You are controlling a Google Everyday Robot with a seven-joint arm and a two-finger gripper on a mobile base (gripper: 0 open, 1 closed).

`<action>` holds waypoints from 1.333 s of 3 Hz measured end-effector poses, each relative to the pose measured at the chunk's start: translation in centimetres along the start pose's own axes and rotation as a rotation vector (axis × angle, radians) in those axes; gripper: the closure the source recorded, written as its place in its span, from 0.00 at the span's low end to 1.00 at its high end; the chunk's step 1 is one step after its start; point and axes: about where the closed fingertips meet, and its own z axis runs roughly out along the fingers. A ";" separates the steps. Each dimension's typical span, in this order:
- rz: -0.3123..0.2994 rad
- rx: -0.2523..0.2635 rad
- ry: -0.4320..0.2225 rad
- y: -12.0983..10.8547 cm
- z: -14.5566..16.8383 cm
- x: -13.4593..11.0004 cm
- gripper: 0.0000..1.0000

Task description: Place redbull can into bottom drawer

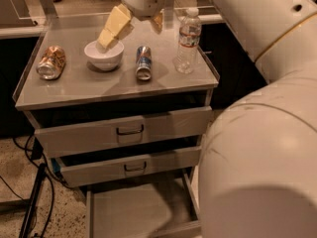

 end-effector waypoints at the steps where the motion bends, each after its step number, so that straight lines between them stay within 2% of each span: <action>1: -0.001 0.003 -0.021 -0.1 0.2 -0.7 0.00; 4: 0.020 0.008 -0.011 -2.7 3.0 -3.0 0.00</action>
Offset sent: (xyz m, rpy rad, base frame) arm 0.0378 0.0002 -0.0178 0.0008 0.0218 -0.0280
